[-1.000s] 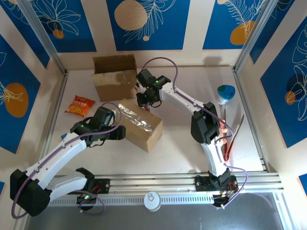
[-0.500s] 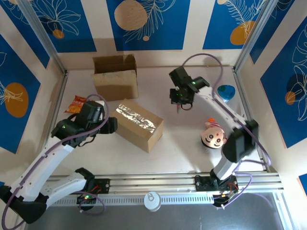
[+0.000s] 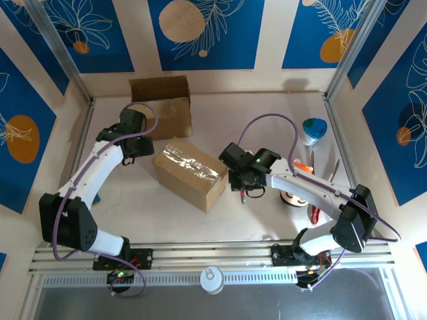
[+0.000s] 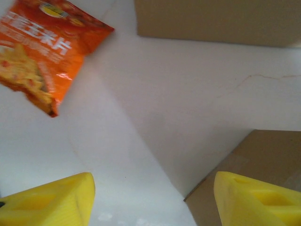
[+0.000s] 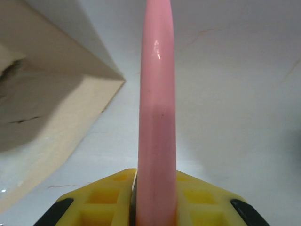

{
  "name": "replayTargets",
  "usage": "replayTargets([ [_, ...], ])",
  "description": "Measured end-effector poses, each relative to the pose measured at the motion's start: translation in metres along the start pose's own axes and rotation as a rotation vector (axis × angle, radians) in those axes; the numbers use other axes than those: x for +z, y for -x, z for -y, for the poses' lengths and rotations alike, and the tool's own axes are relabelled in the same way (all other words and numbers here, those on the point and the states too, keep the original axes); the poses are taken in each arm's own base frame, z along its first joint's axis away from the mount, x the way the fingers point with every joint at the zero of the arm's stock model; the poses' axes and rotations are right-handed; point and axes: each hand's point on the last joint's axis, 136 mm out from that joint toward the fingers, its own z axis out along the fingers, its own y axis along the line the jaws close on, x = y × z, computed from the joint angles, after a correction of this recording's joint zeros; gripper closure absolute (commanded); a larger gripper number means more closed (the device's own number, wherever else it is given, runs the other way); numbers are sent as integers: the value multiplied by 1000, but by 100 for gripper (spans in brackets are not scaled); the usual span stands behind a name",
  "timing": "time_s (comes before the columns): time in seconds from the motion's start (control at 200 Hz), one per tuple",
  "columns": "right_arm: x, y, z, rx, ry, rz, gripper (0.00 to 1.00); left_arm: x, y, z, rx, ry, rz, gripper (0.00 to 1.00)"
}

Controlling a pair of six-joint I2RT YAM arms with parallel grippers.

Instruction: Unpack the express box

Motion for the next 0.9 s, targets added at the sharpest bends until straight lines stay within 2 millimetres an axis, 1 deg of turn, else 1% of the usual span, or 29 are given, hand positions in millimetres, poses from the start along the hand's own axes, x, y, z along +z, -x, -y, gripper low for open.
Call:
replayTargets([
  [0.09,10,3,-9,2,-6,-13,100,12,-14,4,1,-29,-31,32],
  [0.21,18,16,-18,5,-27,-21,100,20,-31,4,0,-53,-55,32],
  [0.375,23,41,-17,16,-49,-10,100,14,-49,0,-6,-81,-53,32],
  [0.49,25,49,-18,11,-54,-5,100,11,-57,-1,-7,-98,-54,30],
  [0.58,25,50,-17,9,-58,-6,100,11,-56,-1,-6,-99,-49,27],
  [0.75,25,48,-16,10,-63,-11,100,14,-54,-6,-4,-65,-46,16],
  [0.9,28,44,-17,8,-60,-18,100,16,-40,-16,-9,24,-31,12],
])
